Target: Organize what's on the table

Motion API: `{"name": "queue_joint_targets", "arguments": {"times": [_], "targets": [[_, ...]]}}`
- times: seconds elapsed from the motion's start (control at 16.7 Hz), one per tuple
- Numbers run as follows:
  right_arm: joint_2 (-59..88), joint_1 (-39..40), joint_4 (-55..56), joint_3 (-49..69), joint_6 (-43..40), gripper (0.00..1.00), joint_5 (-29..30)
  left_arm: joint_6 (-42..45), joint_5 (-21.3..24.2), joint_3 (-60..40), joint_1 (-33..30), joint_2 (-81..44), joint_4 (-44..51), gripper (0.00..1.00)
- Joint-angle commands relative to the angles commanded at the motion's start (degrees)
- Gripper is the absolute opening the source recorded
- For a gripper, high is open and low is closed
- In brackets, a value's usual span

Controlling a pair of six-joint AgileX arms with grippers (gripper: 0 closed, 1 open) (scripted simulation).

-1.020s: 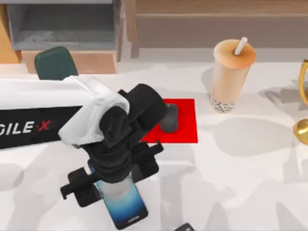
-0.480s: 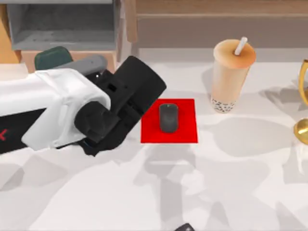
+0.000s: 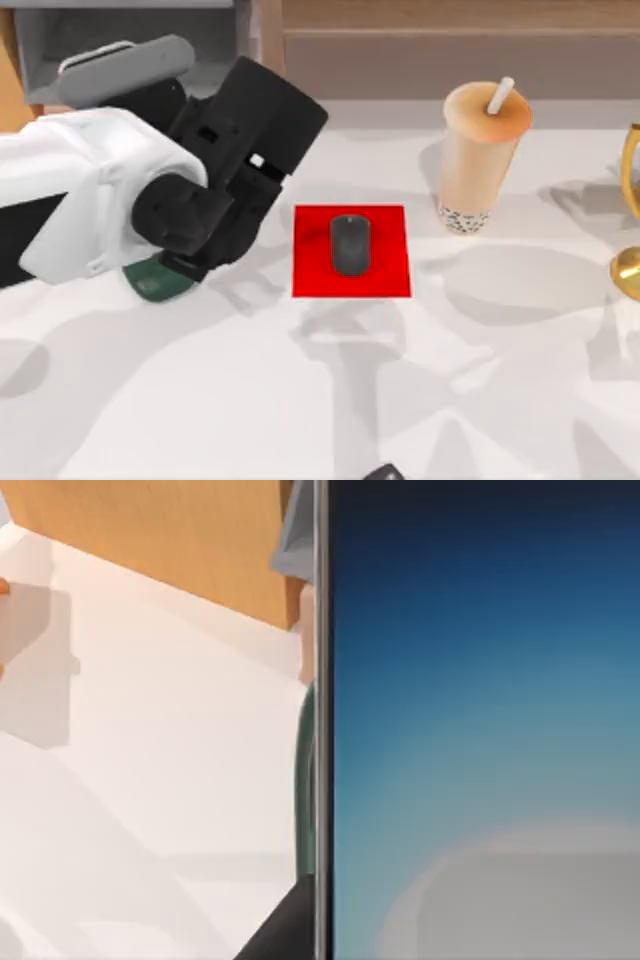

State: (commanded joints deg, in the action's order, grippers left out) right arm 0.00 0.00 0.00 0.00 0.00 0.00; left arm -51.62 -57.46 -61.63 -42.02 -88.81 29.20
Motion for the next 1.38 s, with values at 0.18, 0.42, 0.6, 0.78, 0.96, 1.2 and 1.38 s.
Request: {"name": "queue_joint_targets", "arguments": {"times": [0.18, 0.42, 0.6, 0.78, 0.96, 1.2, 1.38], "targets": [[0.0, 0.0, 0.0, 0.0, 0.0, 1.00, 0.0, 0.0, 0.0, 0.0, 0.0, 0.0, 0.0, 0.00], [0.0, 0.0, 0.0, 0.0, 0.0, 1.00, 0.0, -1.0, 1.8, -0.4, -1.5, 1.5, -0.6, 0.00], [0.0, 0.0, 0.0, 0.0, 0.0, 1.00, 0.0, -1.8, 4.3, -1.4, -3.1, 3.0, -1.8, 0.00], [0.0, 0.0, 0.0, 0.0, 0.0, 1.00, 0.0, 0.4, 4.9, -0.5, -2.0, 3.3, -4.7, 0.00], [0.0, 0.0, 0.0, 0.0, 0.0, 1.00, 0.0, 3.7, 5.4, 1.3, 1.4, 2.6, -9.0, 0.00], [0.0, 0.0, 0.0, 0.0, 0.0, 1.00, 0.0, 9.0, 5.0, 3.3, 6.6, -1.9, -13.9, 0.00], [0.0, 0.0, 0.0, 0.0, 0.0, 1.00, 0.0, 10.8, 4.7, 3.1, 7.6, -3.8, -15.7, 0.00]]}}
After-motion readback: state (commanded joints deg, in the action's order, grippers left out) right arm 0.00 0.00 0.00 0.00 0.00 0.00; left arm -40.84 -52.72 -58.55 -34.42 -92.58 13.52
